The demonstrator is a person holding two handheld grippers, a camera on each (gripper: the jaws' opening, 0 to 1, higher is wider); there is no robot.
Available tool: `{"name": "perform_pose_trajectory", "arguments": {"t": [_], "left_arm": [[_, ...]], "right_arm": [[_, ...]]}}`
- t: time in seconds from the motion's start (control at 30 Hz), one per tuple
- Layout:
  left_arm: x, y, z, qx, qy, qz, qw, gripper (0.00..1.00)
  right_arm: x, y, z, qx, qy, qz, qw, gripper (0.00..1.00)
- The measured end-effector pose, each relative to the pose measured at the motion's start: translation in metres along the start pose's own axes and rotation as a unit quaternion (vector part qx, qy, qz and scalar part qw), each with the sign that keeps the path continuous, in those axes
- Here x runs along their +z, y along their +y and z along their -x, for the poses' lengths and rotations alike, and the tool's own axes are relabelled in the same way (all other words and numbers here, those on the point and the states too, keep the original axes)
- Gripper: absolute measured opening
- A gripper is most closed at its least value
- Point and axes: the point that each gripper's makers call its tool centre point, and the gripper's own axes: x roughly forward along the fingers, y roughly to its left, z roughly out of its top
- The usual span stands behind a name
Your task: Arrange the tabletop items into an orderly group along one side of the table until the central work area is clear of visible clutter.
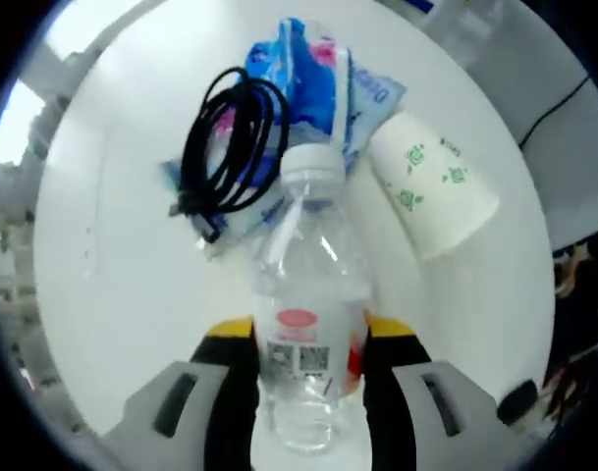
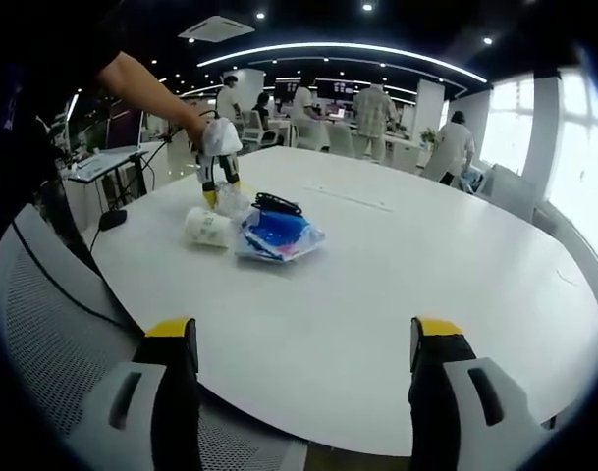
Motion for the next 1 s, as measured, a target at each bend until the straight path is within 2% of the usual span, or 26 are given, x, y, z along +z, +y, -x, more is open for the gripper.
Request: {"name": "perform_pose_trajectory", "arguments": {"t": [0.37,0.47,0.8,0.83,0.9,1.0], "left_arm": [[0.006,-0.002,0.013,0.024,-0.056,0.053,0.9968,0.37],[0.011,0.000,0.019,0.034,-0.083,0.074,0.9932,0.38],[0.015,-0.004,0.021,0.046,-0.117,0.110,0.9860,0.37],[0.023,-0.001,0.022,0.054,-0.142,0.116,0.9816,0.37],[0.016,-0.002,0.024,0.052,-0.127,0.119,0.9833,0.37],[0.016,-0.001,0.029,0.056,-0.133,0.123,0.9818,0.37]], "right_arm": [[0.000,0.000,0.000,0.000,-0.001,0.001,1.0000,0.89],[0.001,0.000,0.000,0.001,-0.002,0.001,1.0000,0.89],[0.000,0.001,0.001,0.002,-0.002,0.002,1.0000,0.89],[0.001,0.001,0.001,0.002,-0.002,0.002,1.0000,0.89],[0.000,0.001,0.001,0.002,-0.002,0.002,1.0000,0.89],[0.000,0.001,0.001,0.003,-0.002,0.003,1.0000,0.89]]}}
